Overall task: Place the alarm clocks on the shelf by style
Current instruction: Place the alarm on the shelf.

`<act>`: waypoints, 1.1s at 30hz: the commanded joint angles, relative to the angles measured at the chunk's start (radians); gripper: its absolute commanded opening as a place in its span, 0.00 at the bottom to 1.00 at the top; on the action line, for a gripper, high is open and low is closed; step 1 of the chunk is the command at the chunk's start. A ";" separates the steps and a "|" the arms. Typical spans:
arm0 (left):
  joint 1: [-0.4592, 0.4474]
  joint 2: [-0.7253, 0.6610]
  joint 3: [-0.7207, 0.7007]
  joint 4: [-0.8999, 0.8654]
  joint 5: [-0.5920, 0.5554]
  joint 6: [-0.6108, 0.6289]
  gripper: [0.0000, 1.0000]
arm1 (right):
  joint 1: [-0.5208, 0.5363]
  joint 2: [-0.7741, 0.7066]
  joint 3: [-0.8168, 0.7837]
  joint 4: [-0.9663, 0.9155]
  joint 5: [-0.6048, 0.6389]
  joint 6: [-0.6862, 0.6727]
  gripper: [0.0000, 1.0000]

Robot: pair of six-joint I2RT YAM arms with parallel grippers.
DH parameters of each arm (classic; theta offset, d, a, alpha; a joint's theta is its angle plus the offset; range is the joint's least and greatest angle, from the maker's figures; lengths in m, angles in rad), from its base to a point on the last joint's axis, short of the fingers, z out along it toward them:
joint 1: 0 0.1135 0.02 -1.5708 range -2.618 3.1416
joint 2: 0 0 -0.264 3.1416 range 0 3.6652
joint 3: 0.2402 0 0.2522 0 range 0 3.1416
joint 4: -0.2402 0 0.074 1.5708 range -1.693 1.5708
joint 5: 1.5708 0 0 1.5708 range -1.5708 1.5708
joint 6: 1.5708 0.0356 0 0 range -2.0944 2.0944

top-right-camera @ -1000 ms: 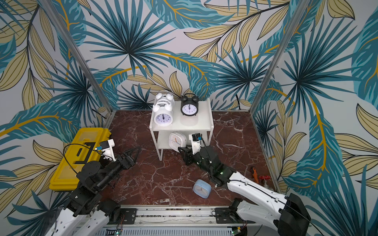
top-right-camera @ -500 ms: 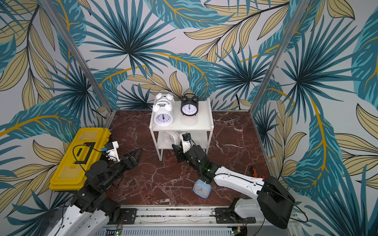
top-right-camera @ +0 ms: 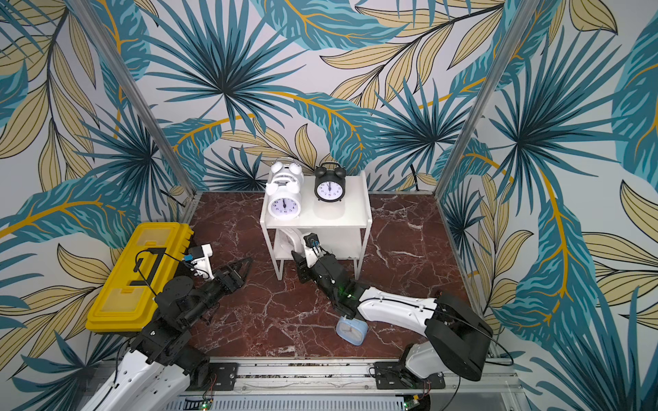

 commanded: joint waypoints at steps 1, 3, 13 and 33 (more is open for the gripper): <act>0.007 0.008 -0.027 0.042 0.020 0.011 0.81 | 0.003 0.021 0.030 0.088 0.052 -0.029 0.20; 0.008 0.012 -0.033 0.051 0.021 0.010 0.81 | 0.004 0.039 0.045 0.091 0.057 -0.037 0.20; 0.009 0.020 -0.058 0.080 0.026 0.010 0.79 | 0.005 0.107 0.061 0.091 0.056 -0.041 0.28; 0.013 0.017 -0.078 0.111 0.041 0.009 0.74 | 0.003 0.085 0.034 0.052 0.105 -0.011 0.47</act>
